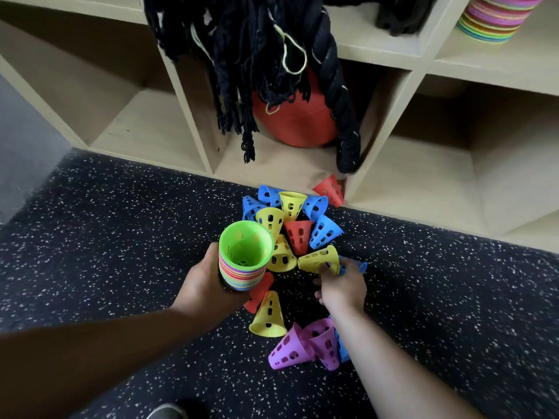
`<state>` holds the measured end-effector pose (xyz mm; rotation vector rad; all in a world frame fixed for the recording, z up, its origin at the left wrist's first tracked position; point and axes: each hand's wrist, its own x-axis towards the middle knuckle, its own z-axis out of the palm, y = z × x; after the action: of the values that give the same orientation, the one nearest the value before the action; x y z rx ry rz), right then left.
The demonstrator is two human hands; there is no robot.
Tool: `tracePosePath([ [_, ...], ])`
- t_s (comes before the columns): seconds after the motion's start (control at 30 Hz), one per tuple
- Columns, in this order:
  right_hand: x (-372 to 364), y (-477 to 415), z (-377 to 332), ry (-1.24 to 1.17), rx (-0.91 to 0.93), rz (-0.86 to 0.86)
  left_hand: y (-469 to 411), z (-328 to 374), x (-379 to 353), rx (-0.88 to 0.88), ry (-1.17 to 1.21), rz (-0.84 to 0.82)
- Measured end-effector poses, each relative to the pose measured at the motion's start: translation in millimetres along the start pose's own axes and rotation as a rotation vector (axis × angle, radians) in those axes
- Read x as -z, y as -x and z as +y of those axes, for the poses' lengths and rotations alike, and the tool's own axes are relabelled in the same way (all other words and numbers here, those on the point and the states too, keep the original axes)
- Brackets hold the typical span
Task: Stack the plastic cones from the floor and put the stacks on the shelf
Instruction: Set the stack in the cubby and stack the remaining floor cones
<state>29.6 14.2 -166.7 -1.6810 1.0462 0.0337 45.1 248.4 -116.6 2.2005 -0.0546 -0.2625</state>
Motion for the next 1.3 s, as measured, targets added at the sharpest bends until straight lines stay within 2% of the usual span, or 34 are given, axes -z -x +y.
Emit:
tracePosePath([
  [0.17, 8, 9, -5, -0.029, 0.140, -0.028, 3, 1, 0, -0.008, -0.004, 0.012],
  [0.3, 31, 45, -32, -0.005, 0.499, -0.049, 8, 2, 1, -0.024, -0.002, -0.017],
  [0.43, 47, 87, -71, -0.129, 0.802, -0.139, 11, 0, -1, -0.055, -0.007, -0.020],
  [0.53, 46, 104, -84, -0.046, 1.080, -0.158, 11, 0, -4, -0.044, 0.005, -0.019],
  [0.6, 41, 108, -83, 0.034, 1.166, -0.230, 11, 4, -6, -0.047, 0.013, -0.019],
  [0.7, 39, 106, -75, 0.019, 1.078, -0.315, 11, 8, -9, -0.047, 0.034, -0.009],
  [0.77, 43, 94, -68, -0.053, 0.894, -0.224, 11, 10, -9, -0.051, 0.028, -0.001],
  [0.83, 50, 70, -59, -0.061, 0.692, -0.061, 11, 12, -9, -0.055, 0.028, 0.010],
  [0.93, 61, 23, -44, 0.144, 0.488, 0.096, 10, 13, -12, -0.084, 0.011, 0.018],
  [1.0, 64, -6, -35, 0.287, 0.330, 0.118, 9, 15, -15, -0.105, -0.001, 0.004],
  [1.07, 62, -29, -26, 0.329, 0.144, 0.109, 7, 18, -20, -0.113, 0.005, -0.006],
  [1.3, 49, -54, -6, 0.022, -0.071, 0.112, -7, 35, -43, -0.140, 0.021, -0.028],
])
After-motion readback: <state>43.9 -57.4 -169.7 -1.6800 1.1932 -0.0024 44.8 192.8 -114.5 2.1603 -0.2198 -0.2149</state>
